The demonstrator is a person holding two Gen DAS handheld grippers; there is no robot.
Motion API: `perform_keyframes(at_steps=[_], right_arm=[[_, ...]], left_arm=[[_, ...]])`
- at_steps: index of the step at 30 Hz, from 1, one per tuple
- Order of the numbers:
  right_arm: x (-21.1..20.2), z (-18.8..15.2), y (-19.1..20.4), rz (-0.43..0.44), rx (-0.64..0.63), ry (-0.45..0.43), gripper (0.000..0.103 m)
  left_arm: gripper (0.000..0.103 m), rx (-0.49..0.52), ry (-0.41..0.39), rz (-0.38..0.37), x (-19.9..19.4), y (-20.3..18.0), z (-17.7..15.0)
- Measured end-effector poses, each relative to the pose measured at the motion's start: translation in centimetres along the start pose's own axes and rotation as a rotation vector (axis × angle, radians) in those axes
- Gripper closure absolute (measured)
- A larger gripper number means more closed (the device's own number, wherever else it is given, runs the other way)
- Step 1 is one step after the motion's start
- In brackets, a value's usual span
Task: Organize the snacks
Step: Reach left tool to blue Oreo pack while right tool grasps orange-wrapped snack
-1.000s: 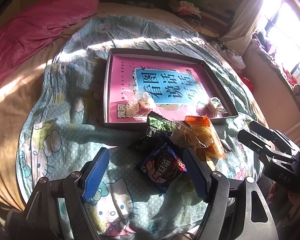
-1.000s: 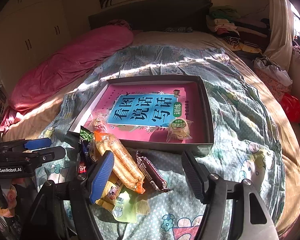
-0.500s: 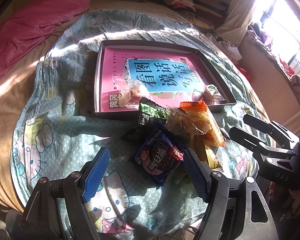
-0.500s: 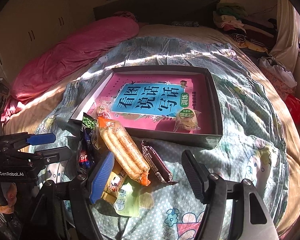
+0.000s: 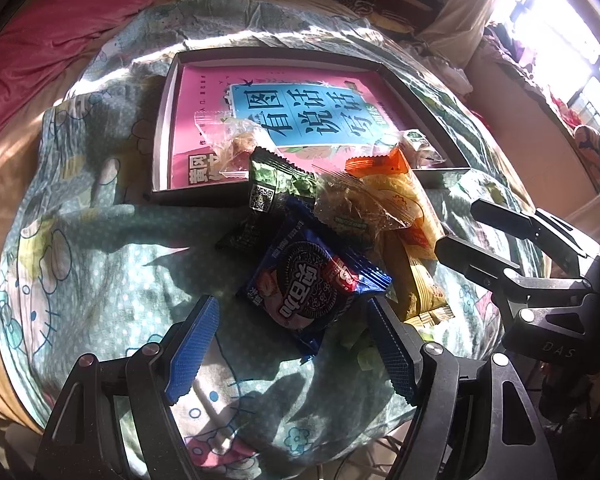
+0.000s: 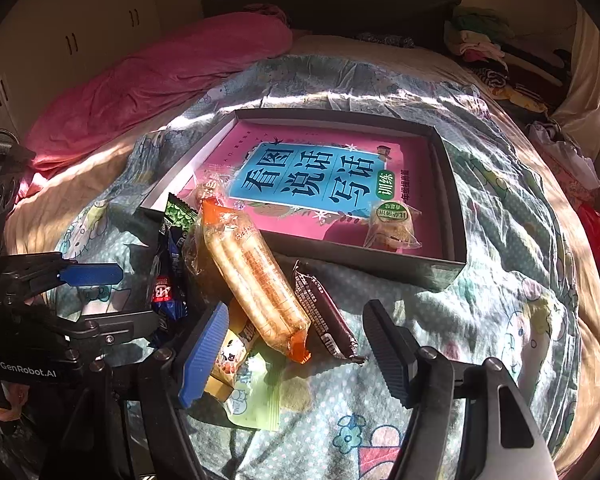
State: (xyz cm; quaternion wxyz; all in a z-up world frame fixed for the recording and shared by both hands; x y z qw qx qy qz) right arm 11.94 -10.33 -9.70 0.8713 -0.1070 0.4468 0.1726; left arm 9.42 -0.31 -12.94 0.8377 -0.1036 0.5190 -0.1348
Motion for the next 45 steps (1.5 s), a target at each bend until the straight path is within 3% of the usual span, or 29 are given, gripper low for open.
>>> perform_keyframes(at_steps=[17, 27, 31, 39, 45], right_arm=[[1.3, 0.8, 1.0, 0.0, -0.055, -0.005, 0.034], [2.6, 1.6, 2.2, 0.024, -0.093, 0.003, 0.055], [3.1, 1.7, 2.6, 0.03, -0.101, 0.011, 0.057], [3.2, 2.1, 2.3, 0.075, -0.066, 0.011, 0.074], [2.5, 2.2, 1.7, 0.116, -0.016, -0.005, 0.079]], left_arm=[[0.026, -0.008, 0.04, 0.0, 2.2, 0.8, -0.1], [0.026, -0.032, 0.042, -0.014, 2.6, 1.0, -0.1], [0.026, -0.045, 0.047, -0.017, 2.8, 1.3, 0.0], [0.025, -0.072, 0.051, -0.021, 3.4, 1.4, 0.2], [0.029, -0.106, 0.043, -0.042, 3.7, 1.4, 0.5]])
Point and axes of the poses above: each gripper's, at about its wrist camera, not at the fingertips, and x roughly the way its jaws point, y to its left, z to its top, the point moved 9 cm from there along x, roughly the way its jaws point, and after that the axes turned 6 degrees about -z, right-handed, at the moved point
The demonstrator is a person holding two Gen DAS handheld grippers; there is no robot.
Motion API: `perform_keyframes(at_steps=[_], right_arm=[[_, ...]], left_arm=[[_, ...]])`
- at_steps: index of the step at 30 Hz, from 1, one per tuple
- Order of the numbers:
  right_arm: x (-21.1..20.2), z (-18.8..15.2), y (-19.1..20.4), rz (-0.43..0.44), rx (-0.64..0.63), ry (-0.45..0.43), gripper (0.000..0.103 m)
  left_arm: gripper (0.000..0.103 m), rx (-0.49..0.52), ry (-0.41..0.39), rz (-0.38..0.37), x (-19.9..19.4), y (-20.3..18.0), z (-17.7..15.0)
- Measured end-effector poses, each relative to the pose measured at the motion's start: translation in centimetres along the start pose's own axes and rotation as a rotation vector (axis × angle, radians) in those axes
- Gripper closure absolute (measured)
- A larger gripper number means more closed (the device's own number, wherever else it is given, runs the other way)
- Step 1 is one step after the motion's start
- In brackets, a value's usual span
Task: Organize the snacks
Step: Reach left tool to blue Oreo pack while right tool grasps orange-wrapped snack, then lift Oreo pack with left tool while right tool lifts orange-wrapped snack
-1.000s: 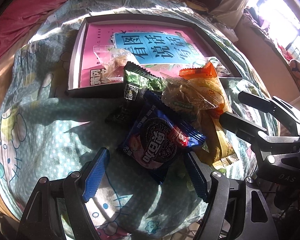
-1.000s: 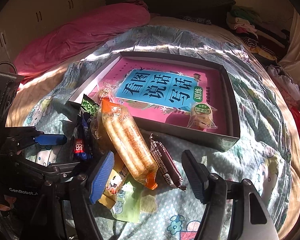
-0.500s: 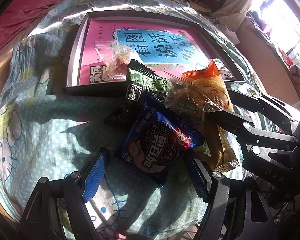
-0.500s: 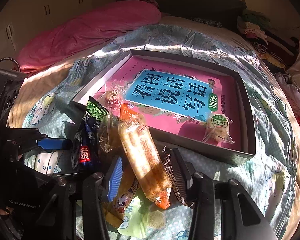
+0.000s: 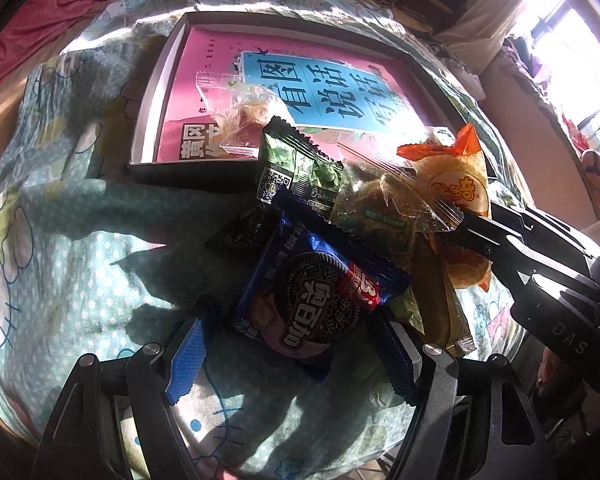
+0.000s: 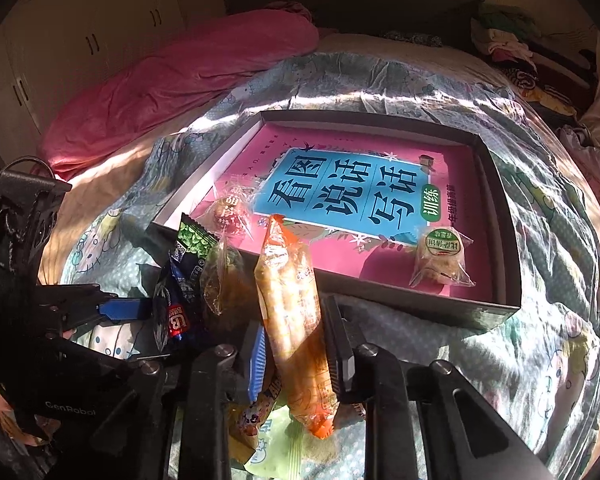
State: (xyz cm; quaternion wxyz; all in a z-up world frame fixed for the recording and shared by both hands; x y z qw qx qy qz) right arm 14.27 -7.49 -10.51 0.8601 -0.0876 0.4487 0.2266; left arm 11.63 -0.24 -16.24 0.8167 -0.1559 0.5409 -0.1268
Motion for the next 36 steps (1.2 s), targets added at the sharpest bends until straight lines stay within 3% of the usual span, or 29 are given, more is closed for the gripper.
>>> perform_keyframes(at_steps=[11, 36], right_arm=[[-1.7, 0.6, -1.7, 0.037, 0.101, -0.04, 0.08], [-3.8, 0.6, -4.8, 0.017, 0.205, -0.091, 0.08]], left_arm=[[0.043, -0.039, -0.011, -0.059, -1.2, 0.2, -0.1], [0.045, -0.116, -0.151, -0.036, -6.4, 2.9, 2.7]])
Point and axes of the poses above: each gripper's, at about its wrist camera, not at the fingertips, and x roughly the way its jaws point, y to its left, z to its top, the point moved 9 cm from there along x, roughly the way its jaws point, and after that the axes turned 6 degrees about -z, right-handed, at the moved point
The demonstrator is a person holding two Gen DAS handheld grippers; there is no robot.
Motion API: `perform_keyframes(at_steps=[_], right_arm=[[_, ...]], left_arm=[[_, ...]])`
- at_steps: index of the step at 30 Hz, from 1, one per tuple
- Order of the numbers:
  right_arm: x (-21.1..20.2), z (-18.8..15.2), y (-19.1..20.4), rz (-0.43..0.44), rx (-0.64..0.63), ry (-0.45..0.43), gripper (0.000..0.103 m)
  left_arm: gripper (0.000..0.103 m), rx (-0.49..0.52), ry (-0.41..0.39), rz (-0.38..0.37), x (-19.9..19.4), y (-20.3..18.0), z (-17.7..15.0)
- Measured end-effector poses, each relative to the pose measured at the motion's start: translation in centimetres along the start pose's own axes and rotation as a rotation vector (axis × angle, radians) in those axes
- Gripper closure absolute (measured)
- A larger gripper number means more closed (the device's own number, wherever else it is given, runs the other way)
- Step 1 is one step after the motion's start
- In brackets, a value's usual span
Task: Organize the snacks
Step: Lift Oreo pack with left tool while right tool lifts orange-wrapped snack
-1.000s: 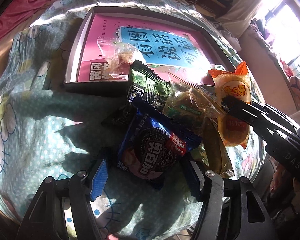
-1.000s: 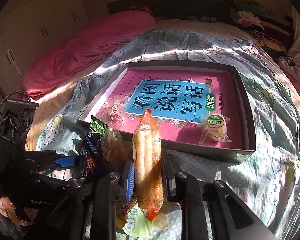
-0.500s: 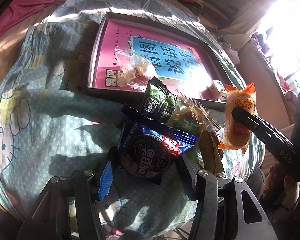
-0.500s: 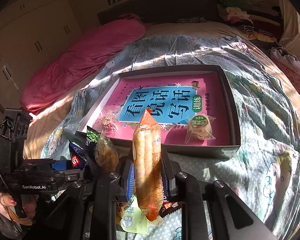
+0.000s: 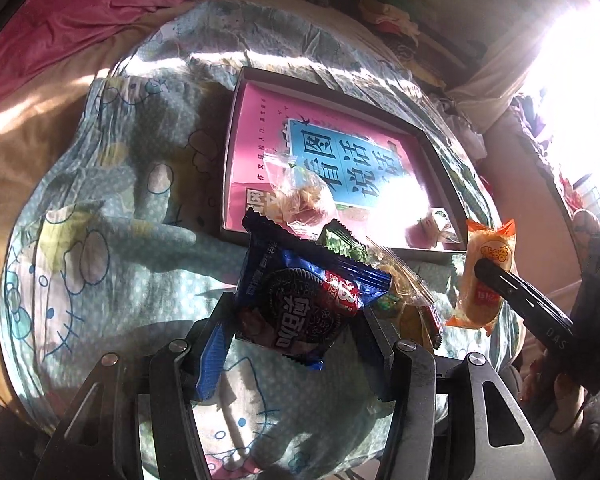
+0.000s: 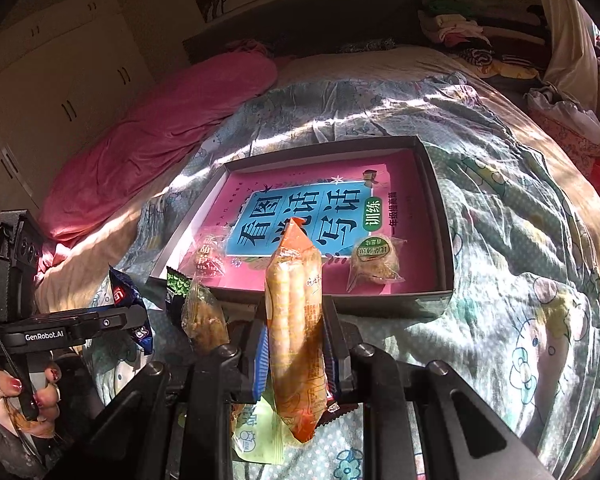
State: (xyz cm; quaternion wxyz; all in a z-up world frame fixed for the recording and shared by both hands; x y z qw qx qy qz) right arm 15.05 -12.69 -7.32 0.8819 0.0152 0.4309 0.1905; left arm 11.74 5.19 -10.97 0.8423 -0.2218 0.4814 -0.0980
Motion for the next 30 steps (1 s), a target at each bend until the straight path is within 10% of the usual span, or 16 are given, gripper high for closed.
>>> perform_keyframes(at_steps=[30], right_arm=[[-0.9, 1.0, -1.1, -0.026, 0.025, -0.037, 0.08]], left_arm=[[0.045, -0.007, -0.105, 0.086, 1.2, 1.4, 7.0]])
Point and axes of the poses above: each gripper's, at about its wrist camera, not at the fingertips, and x roughly the way its jaws point, y to its left, z to its top, the point moved 9 cm from there along x, roughly the way its jaws point, and after that the axes turned 6 degrees about -z, right-handed, at the moved point
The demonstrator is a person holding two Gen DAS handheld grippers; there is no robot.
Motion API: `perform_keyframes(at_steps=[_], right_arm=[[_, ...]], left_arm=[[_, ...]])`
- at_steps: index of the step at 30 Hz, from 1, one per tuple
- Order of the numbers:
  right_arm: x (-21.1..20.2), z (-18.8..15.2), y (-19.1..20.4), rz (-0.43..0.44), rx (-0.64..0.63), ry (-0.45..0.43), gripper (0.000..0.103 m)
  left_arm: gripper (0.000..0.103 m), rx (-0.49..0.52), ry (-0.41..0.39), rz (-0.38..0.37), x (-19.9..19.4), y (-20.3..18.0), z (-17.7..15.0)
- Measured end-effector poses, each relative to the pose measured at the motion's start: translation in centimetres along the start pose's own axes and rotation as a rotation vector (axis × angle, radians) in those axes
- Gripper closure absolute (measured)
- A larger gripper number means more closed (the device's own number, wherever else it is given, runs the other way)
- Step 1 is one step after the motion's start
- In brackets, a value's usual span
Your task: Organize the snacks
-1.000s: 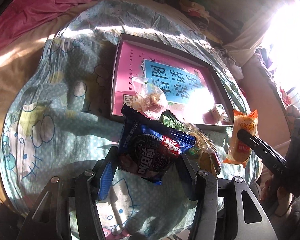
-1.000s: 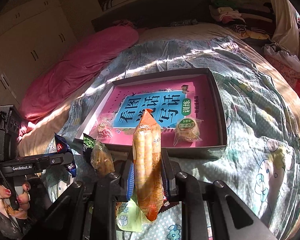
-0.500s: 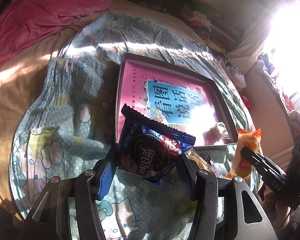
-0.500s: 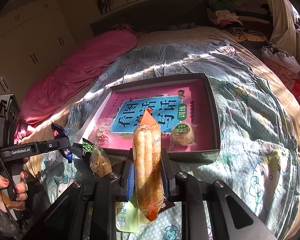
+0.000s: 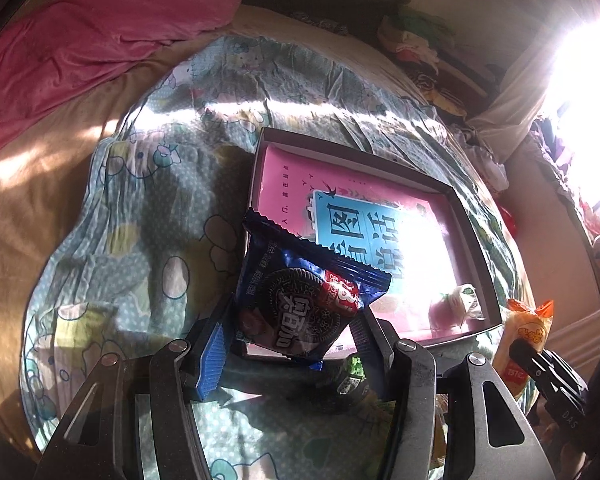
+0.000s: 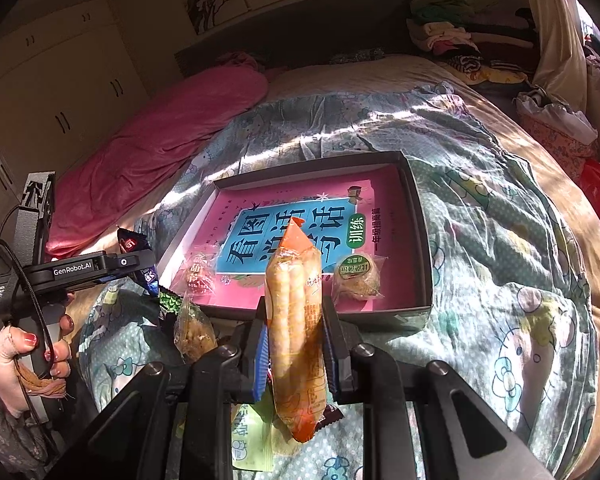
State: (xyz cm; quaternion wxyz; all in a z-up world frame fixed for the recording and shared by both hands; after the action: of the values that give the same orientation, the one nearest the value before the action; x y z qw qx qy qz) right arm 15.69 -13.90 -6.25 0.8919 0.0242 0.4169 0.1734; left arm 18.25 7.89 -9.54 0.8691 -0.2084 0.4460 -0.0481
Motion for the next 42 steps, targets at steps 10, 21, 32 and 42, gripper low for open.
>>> perform_keyframes(at_steps=[10, 21, 32, 42], right_arm=[[0.2, 0.4, -0.6, -0.018, 0.013, -0.008, 0.08], [0.8, 1.2, -1.7, -0.039, 0.034, -0.013, 0.08], [1.3, 2.0, -3.5, -0.072, 0.066, -0.02, 0.08], [2.1, 3.3, -4.5, -0.1, 0.073, -0.035, 0.08]], left_arm=[[0.045, 0.01, 0.016, 0.023, 2.1, 0.2, 0.2], [0.045, 0.03, 0.01, 0.055, 2.5, 0.0, 0.1], [0.045, 0.063, 0.045, 0.041, 4.1, -1.1, -0.4], [0.045, 0.071, 0.068, 0.021, 4.7, -1.5, -1.2]])
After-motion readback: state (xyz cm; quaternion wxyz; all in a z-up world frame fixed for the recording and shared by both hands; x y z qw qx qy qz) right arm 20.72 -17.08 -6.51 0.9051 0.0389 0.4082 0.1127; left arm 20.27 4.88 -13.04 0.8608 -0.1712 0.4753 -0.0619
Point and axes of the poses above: each gripper's, at about its wrist camera, not at the fingertips, and x roughly the way its jaws point, y to its left, z to its top, the point moved 9 cm from there along x, roughly the way its jaws point, and after that the axes turned 6 degrees about -z, right-handed, at the moved point
